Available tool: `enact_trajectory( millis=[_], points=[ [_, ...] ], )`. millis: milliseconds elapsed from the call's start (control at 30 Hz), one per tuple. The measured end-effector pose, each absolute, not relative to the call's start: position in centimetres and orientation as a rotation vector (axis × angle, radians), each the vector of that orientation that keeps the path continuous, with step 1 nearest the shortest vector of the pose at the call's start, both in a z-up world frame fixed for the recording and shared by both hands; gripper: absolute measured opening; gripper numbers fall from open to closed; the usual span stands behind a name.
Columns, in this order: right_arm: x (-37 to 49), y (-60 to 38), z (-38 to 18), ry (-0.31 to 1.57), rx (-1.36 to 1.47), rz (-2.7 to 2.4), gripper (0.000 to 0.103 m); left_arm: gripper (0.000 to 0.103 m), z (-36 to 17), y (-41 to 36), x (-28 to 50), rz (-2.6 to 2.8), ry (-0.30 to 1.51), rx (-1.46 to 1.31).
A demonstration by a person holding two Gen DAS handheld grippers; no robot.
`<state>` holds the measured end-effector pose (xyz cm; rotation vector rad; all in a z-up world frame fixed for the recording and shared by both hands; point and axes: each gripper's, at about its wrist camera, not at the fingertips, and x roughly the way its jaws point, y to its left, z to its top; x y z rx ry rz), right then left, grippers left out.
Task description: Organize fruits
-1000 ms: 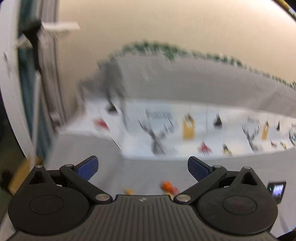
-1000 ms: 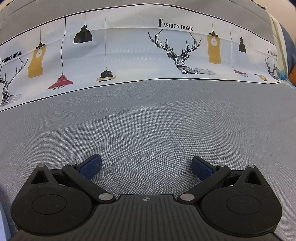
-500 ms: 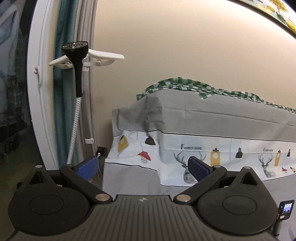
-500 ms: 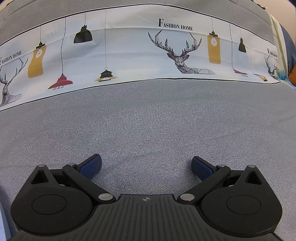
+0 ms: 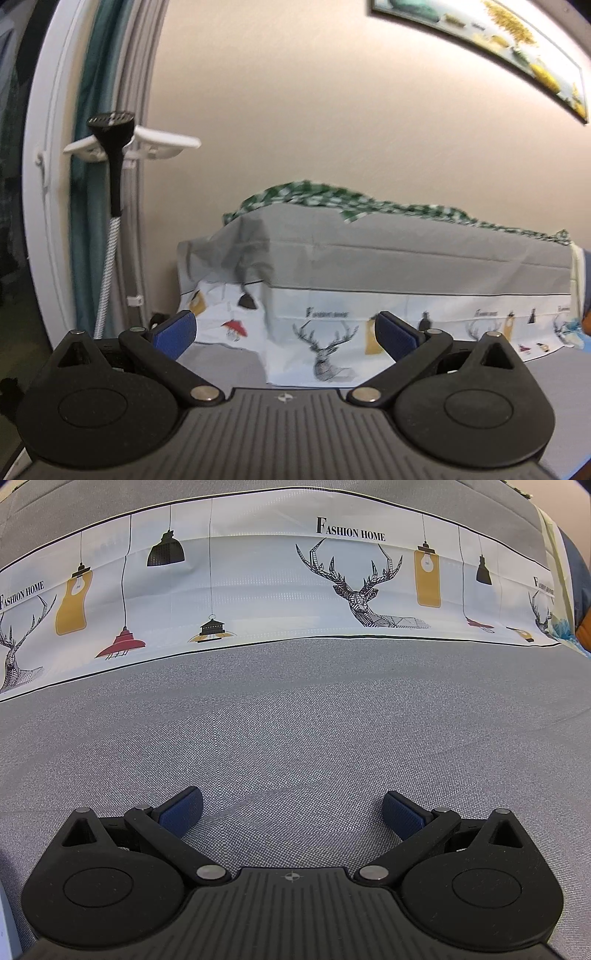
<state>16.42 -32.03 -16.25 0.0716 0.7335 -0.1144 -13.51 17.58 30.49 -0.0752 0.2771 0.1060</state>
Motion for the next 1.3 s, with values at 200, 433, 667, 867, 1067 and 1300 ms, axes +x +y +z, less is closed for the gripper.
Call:
enact_trajectory(
  millis=[200,433,667,867,1067,1300],
  points=[
    [16.4,-32.0,-16.2,0.734,0.072,-0.114,0.103,0.103,32.2,16.8,-15.8,0.106,0.251,-0.001],
    [16.4,-32.0,-16.3,0.734,0.072,-0.114,0.103,0.103,33.8,18.3,-16.9,0.158,0.228,-0.009],
    [16.5,-32.0,-16.3,0.733,0.072,-0.114,0.103,0.103,34.5,18.6,-16.7,0.195,0.253,0.048],
    [16.5,-32.0,-16.3,0.733,0.072,-0.114,0.103,0.103,33.9,16.8,-15.7,0.169,0.277,0.082],
    [16.5,-32.0,-16.3,0.733,0.072,-0.114,0.103,0.103,32.5,13.2,-15.2,0.133,0.308,0.195],
    [16.5,-32.0,-16.2,0.733,0.072,-0.114,0.103,0.103,32.5,14.7,-15.1,0.228,0.322,0.21]
  ],
)
